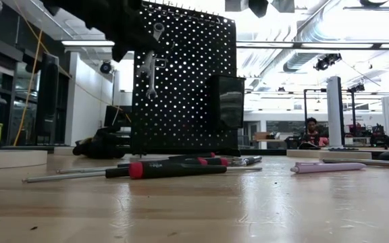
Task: Hang tools onto peg board
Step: Hang the silver wrench on the peg board
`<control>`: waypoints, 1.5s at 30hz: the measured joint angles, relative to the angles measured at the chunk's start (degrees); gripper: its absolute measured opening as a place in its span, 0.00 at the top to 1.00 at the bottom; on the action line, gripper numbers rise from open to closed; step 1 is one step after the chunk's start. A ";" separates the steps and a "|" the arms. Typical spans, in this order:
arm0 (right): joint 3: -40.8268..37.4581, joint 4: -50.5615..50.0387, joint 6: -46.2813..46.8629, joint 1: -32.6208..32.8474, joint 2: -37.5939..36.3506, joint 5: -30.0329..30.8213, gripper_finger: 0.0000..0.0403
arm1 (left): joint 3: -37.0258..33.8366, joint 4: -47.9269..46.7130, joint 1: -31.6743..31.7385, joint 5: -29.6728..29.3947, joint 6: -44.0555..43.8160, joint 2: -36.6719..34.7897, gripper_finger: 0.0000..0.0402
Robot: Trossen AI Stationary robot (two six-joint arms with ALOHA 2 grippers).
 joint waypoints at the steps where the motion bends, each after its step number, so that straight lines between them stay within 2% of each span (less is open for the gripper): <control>1: 0.00 -0.15 0.63 0.00 -0.07 0.07 0.64 | 0.00 0.25 1.05 0.14 0.28 0.07 1.00; 10: 0.00 -0.25 0.89 0.00 -0.14 0.35 0.64 | 0.00 -1.83 5.61 2.85 3.01 -0.21 1.00; 20: 0.00 -0.25 0.45 0.00 -0.14 0.79 0.64 | 0.00 -1.75 9.41 2.62 3.50 0.04 1.00; 22: 0.00 -0.25 0.45 0.00 -0.14 0.81 0.64 | 0.00 -2.21 10.00 1.00 3.90 0.04 0.99; 28: 0.00 -0.25 0.61 0.00 -0.14 0.78 0.64 | 0.02 -3.22 11.60 -7.77 3.61 0.06 0.87; 35: 0.00 -0.27 0.67 0.00 -0.14 0.78 0.64 | 0.02 -5.27 12.20 -8.14 3.95 -0.74 0.69; 38: 0.00 -0.28 0.71 0.00 -0.14 0.78 0.64 | 0.04 -9.79 12.20 -6.89 1.95 -2.43 0.63; 41: 0.00 -0.70 1.65 0.00 -0.14 0.76 0.64 | 0.04 -18.36 11.76 -1.60 -1.83 -5.04 0.59; 43: 0.00 -2.10 1.98 0.00 -0.14 0.74 0.64 | -0.07 -23.85 10.21 0.71 -5.52 -6.18 0.57; 45: 0.00 -3.90 1.98 0.00 -0.14 0.44 0.64 | -1.84 -25.09 7.33 1.69 -9.29 -6.89 0.56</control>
